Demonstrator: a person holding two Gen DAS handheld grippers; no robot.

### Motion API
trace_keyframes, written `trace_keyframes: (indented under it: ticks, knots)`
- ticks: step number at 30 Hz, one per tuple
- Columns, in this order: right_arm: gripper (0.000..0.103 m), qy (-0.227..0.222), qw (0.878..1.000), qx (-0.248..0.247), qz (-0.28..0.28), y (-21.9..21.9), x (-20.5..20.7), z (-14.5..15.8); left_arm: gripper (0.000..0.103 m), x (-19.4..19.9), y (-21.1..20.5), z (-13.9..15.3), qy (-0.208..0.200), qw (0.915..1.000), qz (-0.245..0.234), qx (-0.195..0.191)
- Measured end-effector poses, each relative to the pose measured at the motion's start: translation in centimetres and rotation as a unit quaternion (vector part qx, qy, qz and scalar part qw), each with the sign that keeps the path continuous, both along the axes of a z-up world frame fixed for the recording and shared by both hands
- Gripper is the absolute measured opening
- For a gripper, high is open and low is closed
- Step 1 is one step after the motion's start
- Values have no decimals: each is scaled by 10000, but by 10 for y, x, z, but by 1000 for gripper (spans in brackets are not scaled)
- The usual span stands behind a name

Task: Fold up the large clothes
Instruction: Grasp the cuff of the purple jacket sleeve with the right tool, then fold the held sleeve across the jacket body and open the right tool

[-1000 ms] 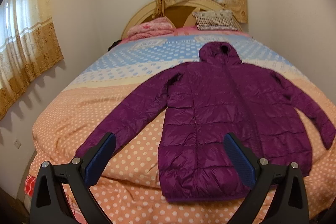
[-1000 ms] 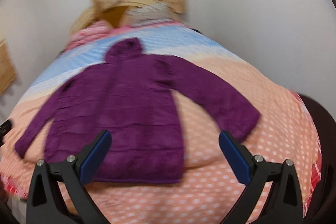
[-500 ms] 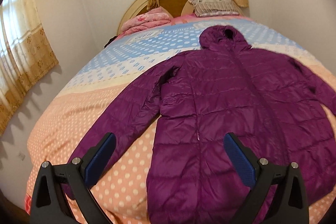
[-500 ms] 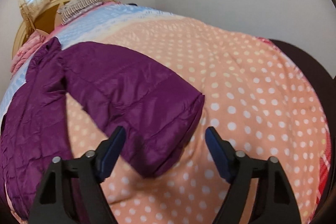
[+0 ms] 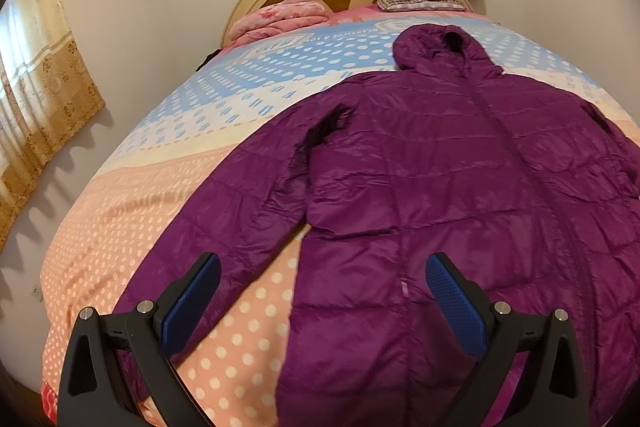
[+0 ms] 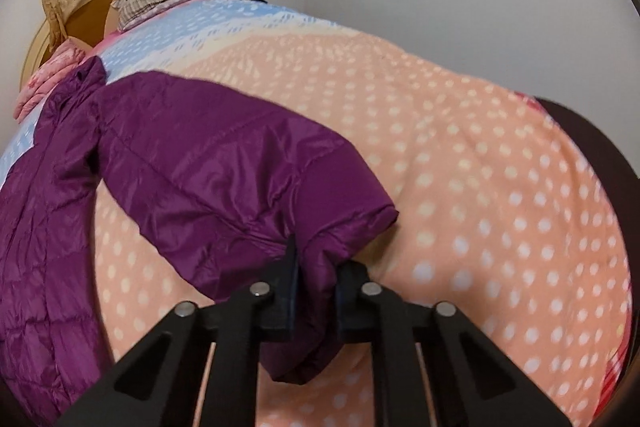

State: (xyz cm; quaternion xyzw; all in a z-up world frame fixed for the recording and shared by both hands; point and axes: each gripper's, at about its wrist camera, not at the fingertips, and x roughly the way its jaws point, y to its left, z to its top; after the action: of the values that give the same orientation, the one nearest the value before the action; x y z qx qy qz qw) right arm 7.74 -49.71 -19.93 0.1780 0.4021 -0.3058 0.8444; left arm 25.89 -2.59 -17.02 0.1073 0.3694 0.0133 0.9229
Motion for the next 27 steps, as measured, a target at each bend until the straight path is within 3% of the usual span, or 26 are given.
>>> trace_keyframes:
  ticks: [10,17,27]
  knots:
    - [12,-90,9985,-543,-46,-19,39,36,102,25,16,-13,100,9996,106,244]
    - [11,-292,9941,-853,596,26,94,67,102,51,27,-24,284,9989,201,299]
    - [11,-513,9793,-973,1702,113,171,75,102,75,41,-15,248,9988,201,374]
